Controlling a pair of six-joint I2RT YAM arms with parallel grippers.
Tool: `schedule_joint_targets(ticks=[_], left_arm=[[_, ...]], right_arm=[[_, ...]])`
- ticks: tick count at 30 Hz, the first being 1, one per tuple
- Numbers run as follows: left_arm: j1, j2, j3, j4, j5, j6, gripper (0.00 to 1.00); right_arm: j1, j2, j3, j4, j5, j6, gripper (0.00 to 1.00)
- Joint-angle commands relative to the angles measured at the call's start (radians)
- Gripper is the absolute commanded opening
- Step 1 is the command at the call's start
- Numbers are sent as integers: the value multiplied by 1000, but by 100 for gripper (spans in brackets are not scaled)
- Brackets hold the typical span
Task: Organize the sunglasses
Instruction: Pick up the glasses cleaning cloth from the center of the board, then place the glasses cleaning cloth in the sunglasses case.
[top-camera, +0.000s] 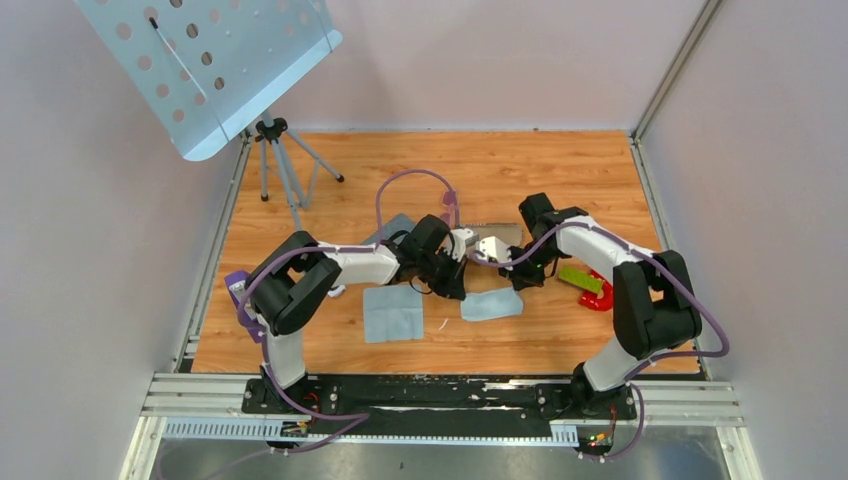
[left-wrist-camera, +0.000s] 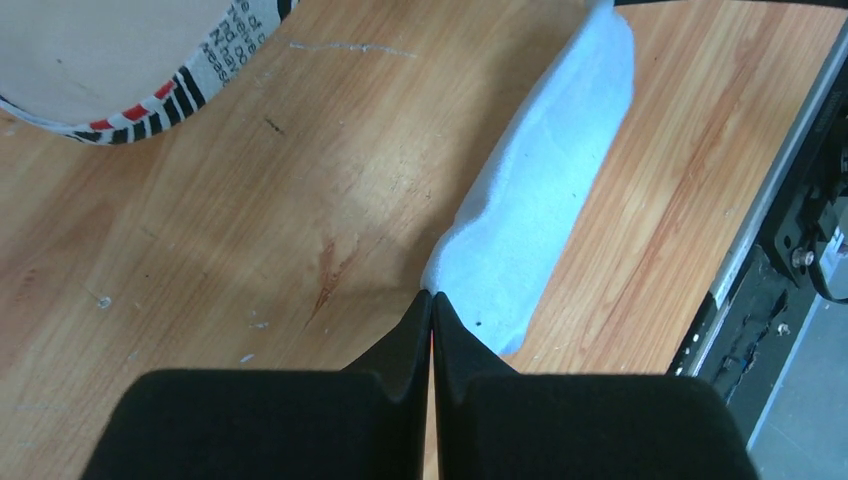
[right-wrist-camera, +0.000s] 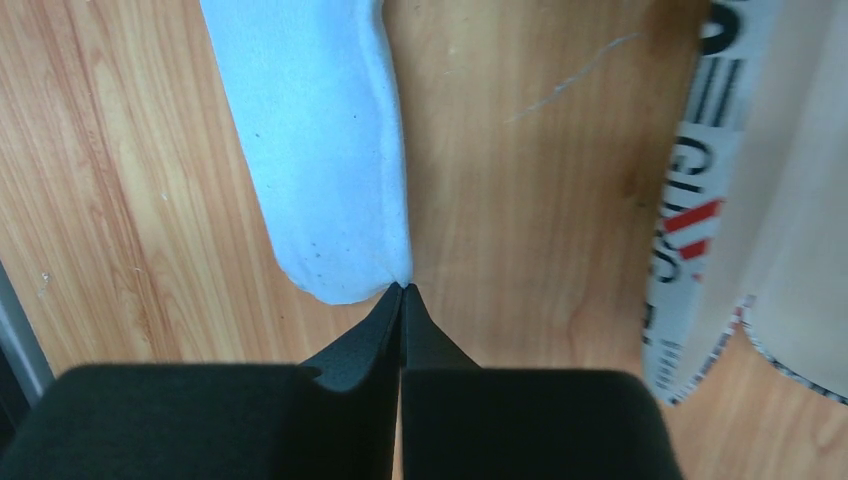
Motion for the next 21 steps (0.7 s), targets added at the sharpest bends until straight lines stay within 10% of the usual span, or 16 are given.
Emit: schedule_joint_targets(ticks=[1,21], left_arm=[[8,-63,-2,9,-37,-14,0],[23,-43,213,-114,-175,28,0]], right_arm=[[13,0,63,-67,20,31,0],[-5,89,284,-119,120,77,0]])
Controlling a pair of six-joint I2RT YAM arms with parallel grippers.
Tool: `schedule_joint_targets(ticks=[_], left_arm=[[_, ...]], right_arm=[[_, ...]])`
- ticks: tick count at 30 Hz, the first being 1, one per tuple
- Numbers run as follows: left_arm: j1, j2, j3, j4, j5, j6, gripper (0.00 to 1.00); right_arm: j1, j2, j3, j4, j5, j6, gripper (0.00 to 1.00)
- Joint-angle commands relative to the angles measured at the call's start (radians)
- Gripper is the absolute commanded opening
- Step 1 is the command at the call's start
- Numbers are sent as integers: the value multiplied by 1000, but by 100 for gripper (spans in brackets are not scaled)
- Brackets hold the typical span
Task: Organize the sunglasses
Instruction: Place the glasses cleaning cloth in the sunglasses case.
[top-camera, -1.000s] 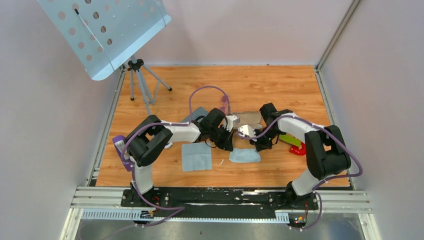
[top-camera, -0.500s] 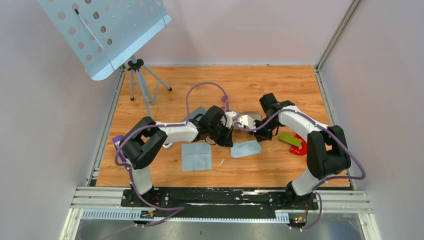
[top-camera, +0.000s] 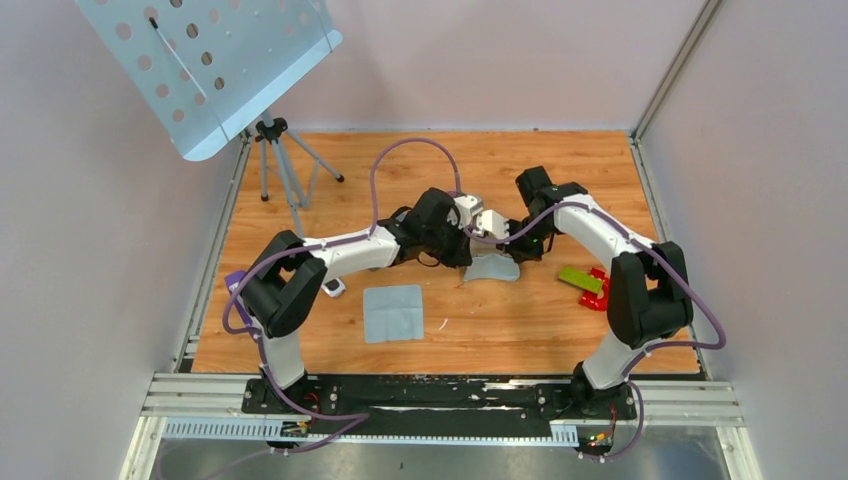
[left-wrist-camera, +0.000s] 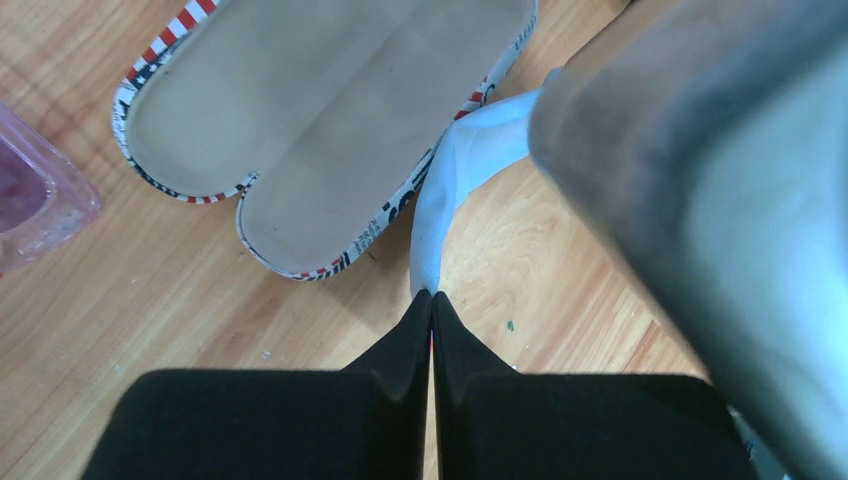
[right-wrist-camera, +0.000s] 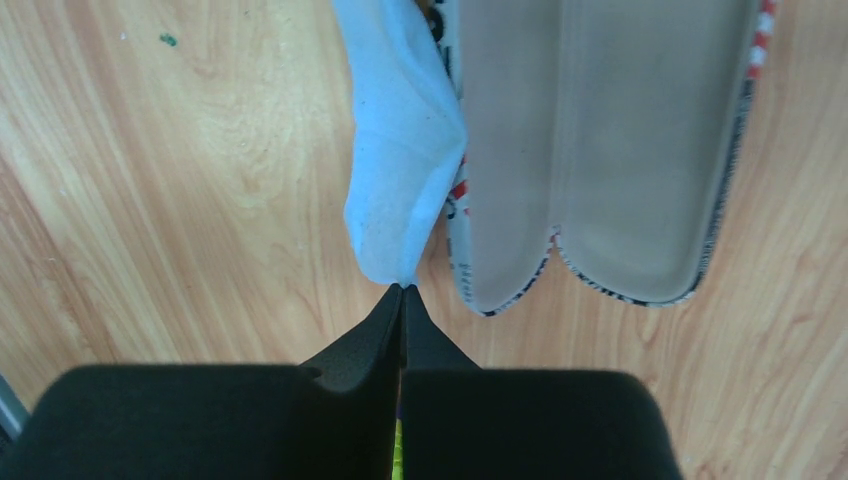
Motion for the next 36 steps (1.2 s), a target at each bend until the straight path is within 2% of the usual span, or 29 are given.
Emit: schedule_joint_targets(ticks=[1,10,22,36], left_arm=[[11,4,48,-32,-24,26,0],[29,41,141,-83,-43,49,0],[42,147,269,-158,-80,59,0],[49,220,336,-202,-60,65,0]], right_arm=[[-4,37,69,-54,19,21,0],[-11,72,156,-70,31,29,0],[-53,207,290,-74,37,81,0],[-55,269,305,-81,48,76,0]])
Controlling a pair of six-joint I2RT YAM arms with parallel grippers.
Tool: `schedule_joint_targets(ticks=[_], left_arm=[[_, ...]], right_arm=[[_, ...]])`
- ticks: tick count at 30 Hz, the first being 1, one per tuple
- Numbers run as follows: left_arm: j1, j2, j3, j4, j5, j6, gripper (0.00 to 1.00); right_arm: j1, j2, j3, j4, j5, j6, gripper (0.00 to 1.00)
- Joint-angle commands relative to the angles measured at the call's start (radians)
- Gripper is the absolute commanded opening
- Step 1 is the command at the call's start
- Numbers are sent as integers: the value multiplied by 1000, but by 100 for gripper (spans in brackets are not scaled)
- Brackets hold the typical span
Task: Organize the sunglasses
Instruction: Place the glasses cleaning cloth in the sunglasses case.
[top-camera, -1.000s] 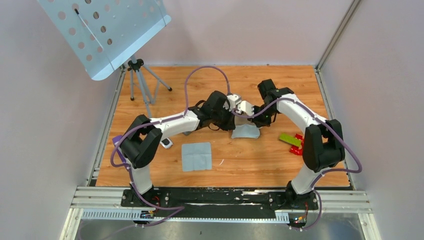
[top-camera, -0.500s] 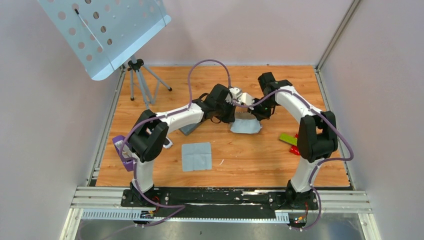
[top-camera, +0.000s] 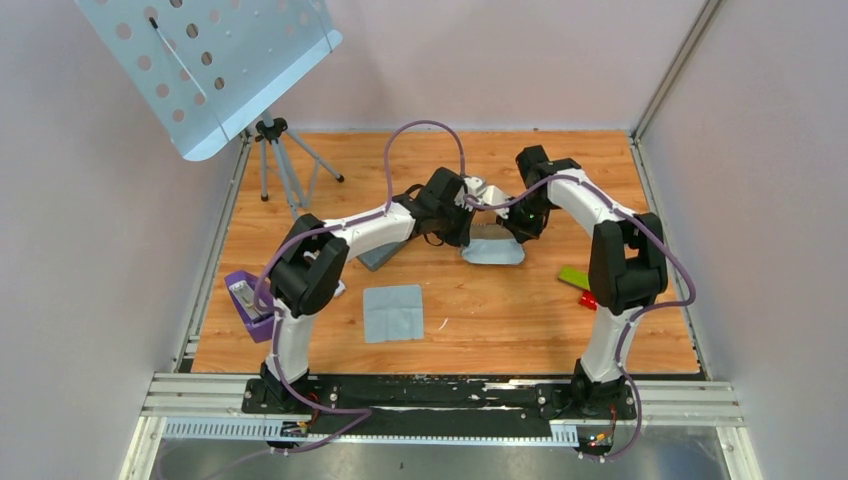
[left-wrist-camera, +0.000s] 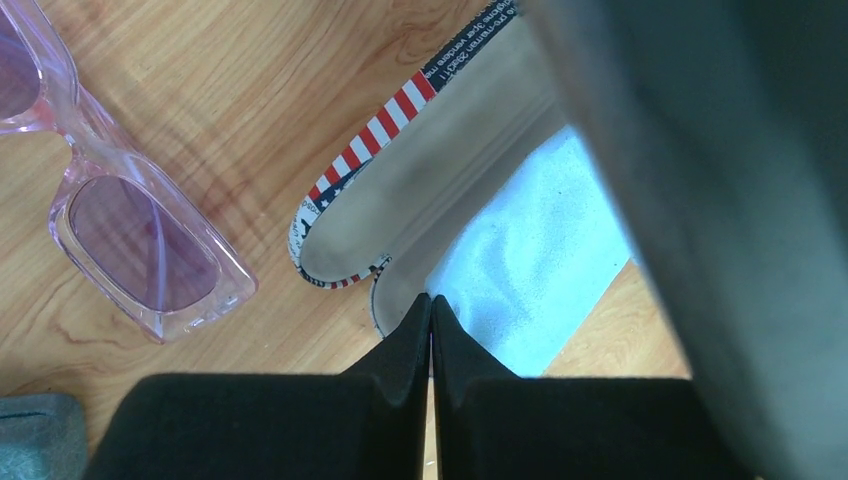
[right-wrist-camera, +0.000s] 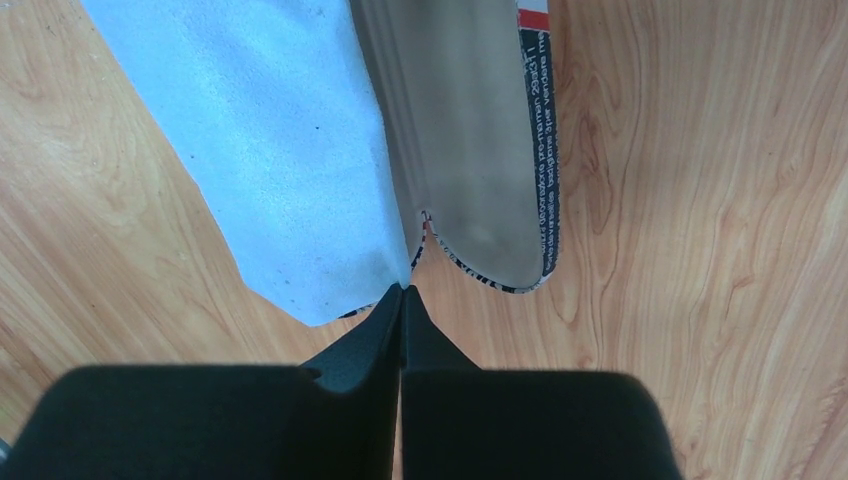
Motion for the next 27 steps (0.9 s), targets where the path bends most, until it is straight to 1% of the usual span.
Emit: schedule_joint_targets(ticks=[1,14,27], left_arm=[[-7,31,50,-9,29,21,0],[4,60,63,-28,25,20,0],[5,88,72,-28,92,15,0]], right_arm=[[3,39,40,-31,-2,-1,0],[3,119,99,-50,-22,5,0],[3,139,93,-64,-18,-16,0]])
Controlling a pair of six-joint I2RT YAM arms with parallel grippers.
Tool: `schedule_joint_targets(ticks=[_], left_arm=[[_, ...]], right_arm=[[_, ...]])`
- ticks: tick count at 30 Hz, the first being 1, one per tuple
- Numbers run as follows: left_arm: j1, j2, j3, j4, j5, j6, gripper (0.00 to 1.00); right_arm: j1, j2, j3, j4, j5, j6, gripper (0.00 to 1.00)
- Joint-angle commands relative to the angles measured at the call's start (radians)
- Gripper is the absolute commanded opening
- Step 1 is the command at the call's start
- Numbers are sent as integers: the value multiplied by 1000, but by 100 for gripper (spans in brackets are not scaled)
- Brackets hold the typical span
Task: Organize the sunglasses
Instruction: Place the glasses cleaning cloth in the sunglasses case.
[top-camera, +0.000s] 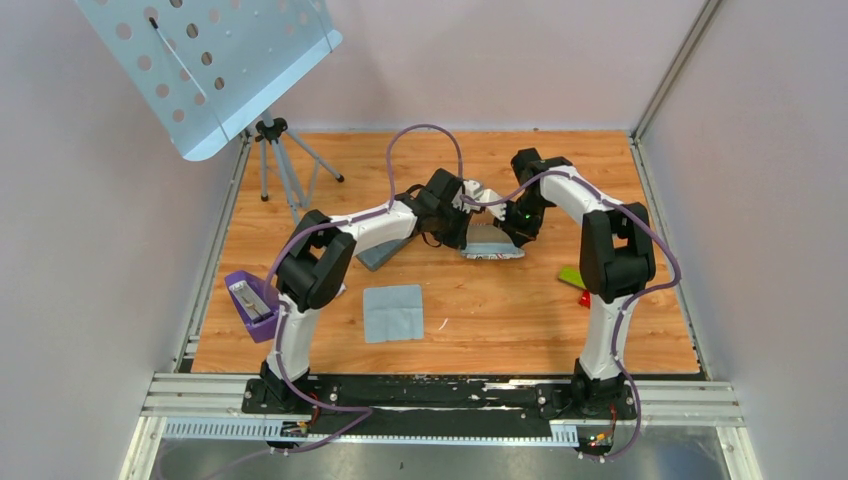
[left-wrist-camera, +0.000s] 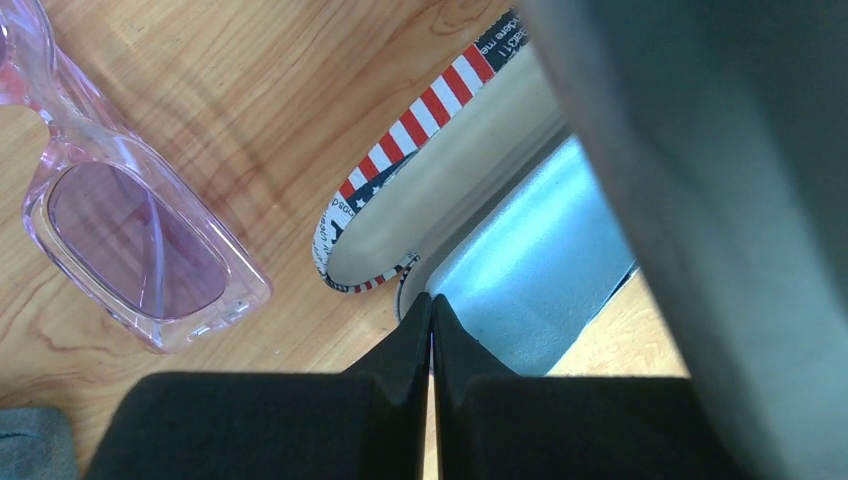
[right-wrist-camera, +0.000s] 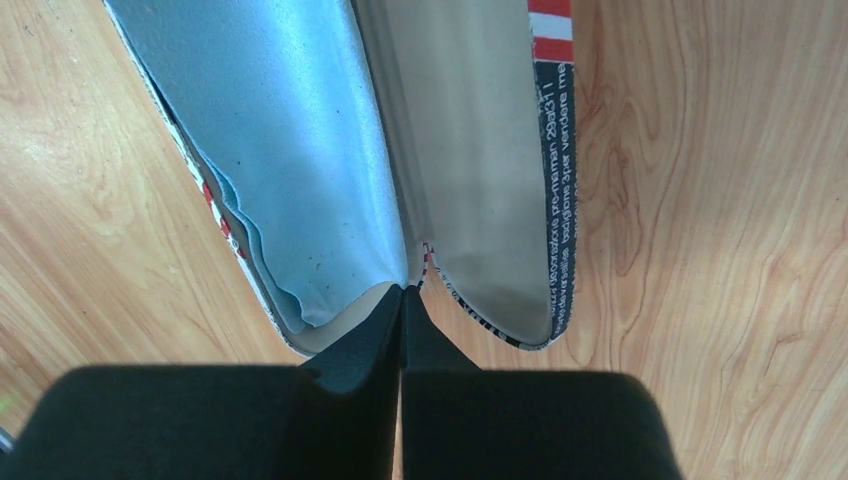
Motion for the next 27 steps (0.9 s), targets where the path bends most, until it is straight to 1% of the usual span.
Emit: schedule_joint_targets(ticks=[1,6,14,17,20,21,27], left_arm=[[-17,28,37,9,70,20,0],[-16,32,35,0,67,29,0],[-17,32,39,-6,64,34,4],[-16,31,46,-16,61,36,10],[-17,19,48,-26,56,37,16],[-17,12,46,-25,54,40,17],[-17,-31,44,-37,29,53,21]], right_arm=[[5,33,27,-18,-5,0,0],[5,43,28,-22,-1,1,0],[6,48,29,-20,-3,6,2],[6,43,30,-21,0,9,5],[5,29,31,-19,-1,17,15],[6,22,30,-18,-4,20,16],[6,-15,41,-22,-18,41,20]])
